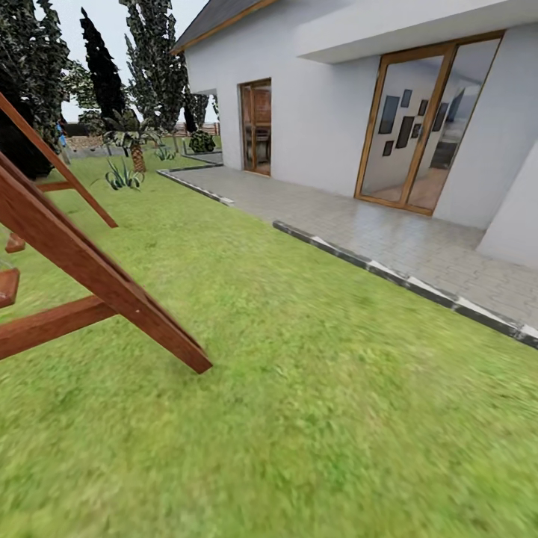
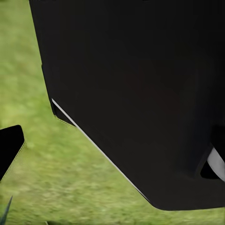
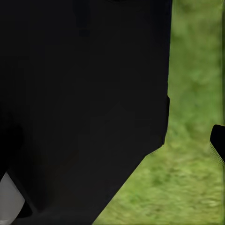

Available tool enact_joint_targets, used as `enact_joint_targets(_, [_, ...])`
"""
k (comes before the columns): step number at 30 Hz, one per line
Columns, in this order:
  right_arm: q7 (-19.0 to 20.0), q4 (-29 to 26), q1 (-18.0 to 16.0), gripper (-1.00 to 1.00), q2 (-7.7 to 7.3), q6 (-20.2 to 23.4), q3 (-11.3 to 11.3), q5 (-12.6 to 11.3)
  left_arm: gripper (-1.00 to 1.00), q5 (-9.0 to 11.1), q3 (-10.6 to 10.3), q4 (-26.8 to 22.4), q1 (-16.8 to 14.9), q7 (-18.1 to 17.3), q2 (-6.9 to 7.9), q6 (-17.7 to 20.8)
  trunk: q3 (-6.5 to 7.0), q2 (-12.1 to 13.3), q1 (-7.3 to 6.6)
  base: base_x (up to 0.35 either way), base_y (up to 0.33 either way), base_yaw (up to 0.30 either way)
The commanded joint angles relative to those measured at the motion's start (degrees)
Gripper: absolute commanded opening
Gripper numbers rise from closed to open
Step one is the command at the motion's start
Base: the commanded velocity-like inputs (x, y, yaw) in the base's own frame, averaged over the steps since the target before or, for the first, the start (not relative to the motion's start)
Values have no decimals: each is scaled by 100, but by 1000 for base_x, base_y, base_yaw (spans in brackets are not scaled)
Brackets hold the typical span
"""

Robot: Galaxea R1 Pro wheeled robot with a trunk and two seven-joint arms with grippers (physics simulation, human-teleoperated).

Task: Take the three Easter eggs out of the wicker basket on the lawn in the garden, then place them on the lawn next to a single tree (choose any tree) so that all three eggs are next to the same tree and none are left in the basket.

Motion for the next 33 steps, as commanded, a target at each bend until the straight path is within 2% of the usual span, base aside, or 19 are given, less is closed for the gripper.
enact_joint_targets(1, [29,20,-8,100,-2,-23,1,-49,100,-7,-5,0,-1,-18,2,4,-3,-2,4,341,0,0])
enact_joint_targets(9, [29,20,-8,100,-2,-24,8,-49,100,-7,-3,-4,-1,-18,2,4,-3,-2,4,341,0,-28])
enact_joint_targets(21, [29,20,-8,100,-2,-24,8,-49,100,-8,-4,-1,-1,-18,2,7,-14,-2,4,341,0,-250])
enact_joint_targets(33, [29,20,-8,100,-2,-23,2,-48,100,-9,-8,1,-1,-18,2,5,-16,-2,4,341,0,-15])
